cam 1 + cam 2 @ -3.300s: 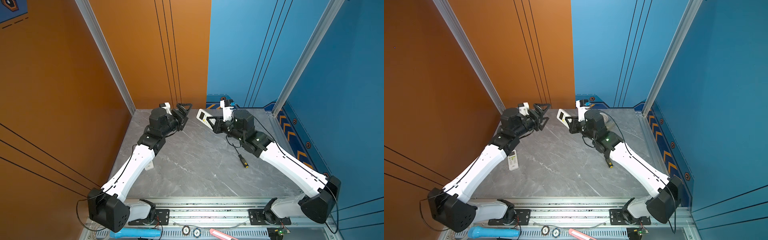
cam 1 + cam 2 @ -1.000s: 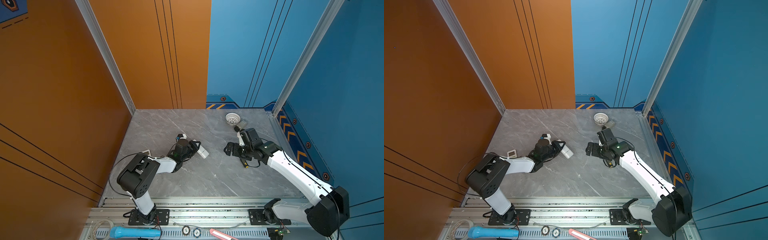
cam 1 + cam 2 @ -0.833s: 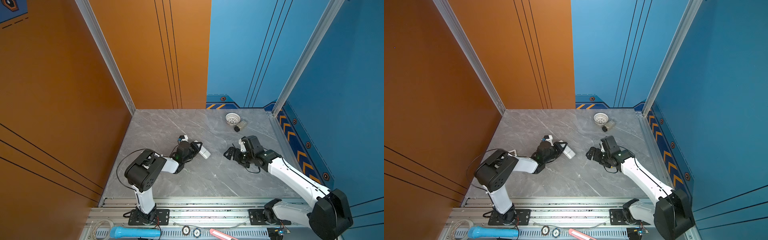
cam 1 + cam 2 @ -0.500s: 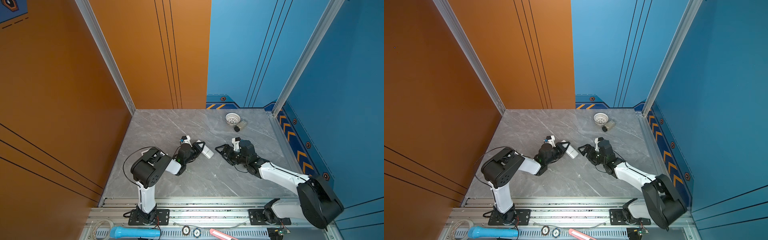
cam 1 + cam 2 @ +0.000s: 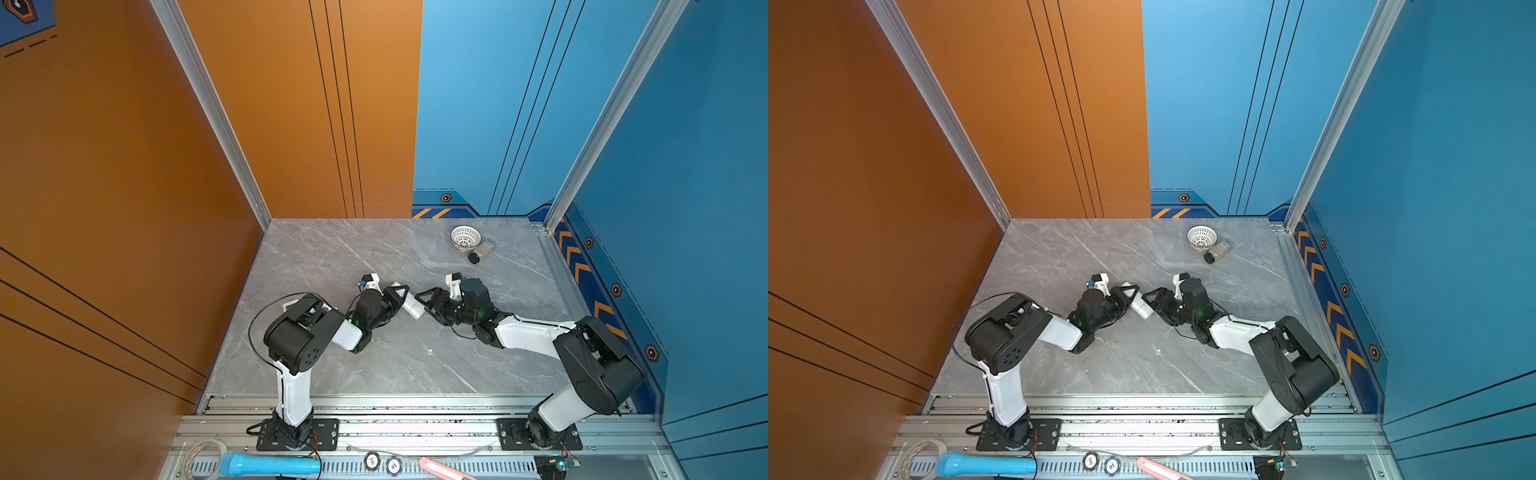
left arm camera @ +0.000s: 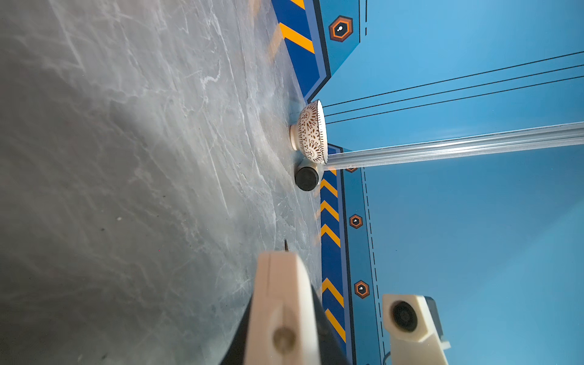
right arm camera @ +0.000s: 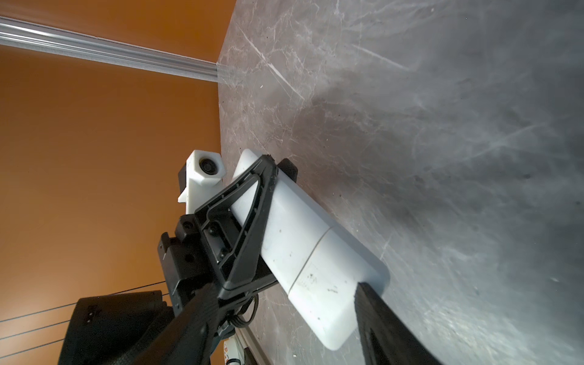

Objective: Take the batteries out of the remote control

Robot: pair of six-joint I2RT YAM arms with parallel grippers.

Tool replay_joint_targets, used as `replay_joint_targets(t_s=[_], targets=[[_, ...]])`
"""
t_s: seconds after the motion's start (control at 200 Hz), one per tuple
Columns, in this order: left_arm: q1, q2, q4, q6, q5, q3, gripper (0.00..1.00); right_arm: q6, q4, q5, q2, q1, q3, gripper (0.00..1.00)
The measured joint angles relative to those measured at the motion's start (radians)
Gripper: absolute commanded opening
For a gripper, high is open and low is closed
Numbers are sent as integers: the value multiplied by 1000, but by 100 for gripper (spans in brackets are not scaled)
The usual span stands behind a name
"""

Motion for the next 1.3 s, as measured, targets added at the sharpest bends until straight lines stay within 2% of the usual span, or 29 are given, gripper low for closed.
replay_joint_targets(t_s=[0.36,0.611,0.816,1.101,1.301], targets=[[8,0,17,-8,0,0,0,5,-68,9,-27,11,0,73],[8,0,19,-10,0,0,0,18,-20,20,20,20,0,66],[8,0,20,-16,1,0,0,28,-8,27,63,20,1,59],[12,0,27,-18,0,0,0,50,34,26,82,19,2,35],[27,0,34,-18,-3,-6,0,66,61,27,82,17,-15,29]])
